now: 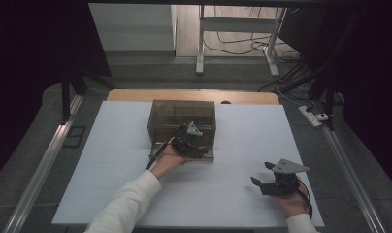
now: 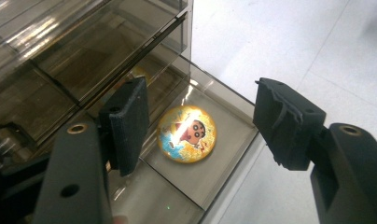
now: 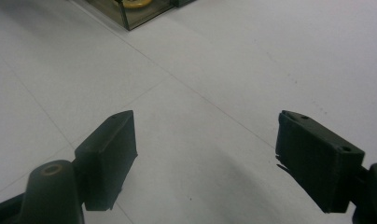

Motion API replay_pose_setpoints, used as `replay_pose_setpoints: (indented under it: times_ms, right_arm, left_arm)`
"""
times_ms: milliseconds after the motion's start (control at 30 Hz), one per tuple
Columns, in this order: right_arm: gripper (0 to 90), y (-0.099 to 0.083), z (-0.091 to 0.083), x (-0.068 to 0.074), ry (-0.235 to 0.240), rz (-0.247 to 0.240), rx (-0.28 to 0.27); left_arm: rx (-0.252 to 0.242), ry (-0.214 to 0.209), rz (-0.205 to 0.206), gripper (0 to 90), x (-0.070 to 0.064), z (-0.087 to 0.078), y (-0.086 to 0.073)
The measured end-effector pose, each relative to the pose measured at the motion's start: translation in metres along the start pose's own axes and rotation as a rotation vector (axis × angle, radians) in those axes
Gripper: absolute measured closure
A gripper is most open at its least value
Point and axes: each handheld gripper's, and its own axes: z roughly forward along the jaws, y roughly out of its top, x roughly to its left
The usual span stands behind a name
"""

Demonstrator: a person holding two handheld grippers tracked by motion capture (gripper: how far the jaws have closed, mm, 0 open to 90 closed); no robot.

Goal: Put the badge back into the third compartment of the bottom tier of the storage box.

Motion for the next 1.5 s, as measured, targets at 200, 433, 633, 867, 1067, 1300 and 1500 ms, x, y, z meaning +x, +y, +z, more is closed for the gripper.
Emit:
replay_pose_setpoints:
  times_ms: [200,433,633,867,1067,1300,1500]
  right_arm:
    - [20.0,0.0,0.0,0.0,0.001,0.0,-0.001]
    - [20.0,-0.001,-0.001,0.0,0.005,0.007,-0.005]
    - [20.1,-0.001,-0.003,0.001,0.012,0.011,-0.017]
    - [20.1,-0.003,-0.006,0.002,0.016,0.015,-0.019]
    - [20.1,-0.004,-0.009,0.004,0.013,0.016,-0.024]
    - [20.1,-0.004,-0.008,0.006,0.014,0.012,-0.017]
    - [20.2,-0.007,-0.011,0.005,0.008,0.015,-0.015]
  left_arm:
    - [-0.014,-0.008,0.015,35.6,-0.003,-0.008,-0.001]
    - [-0.034,-0.023,0.022,34.0,-0.003,-0.02,-0.006]
    - [-0.047,-0.016,0.02,30.7,-0.003,-0.032,-0.014]
    - [-0.048,-0.004,0.018,27.7,-0.006,-0.052,-0.029]
    - [-0.052,0.031,0.01,26.1,-0.006,-0.078,-0.05]
    - [-0.067,0.07,-0.026,24.3,0.002,-0.102,-0.074]
    - [-0.08,0.085,-0.062,24.0,0.01,-0.118,-0.097]
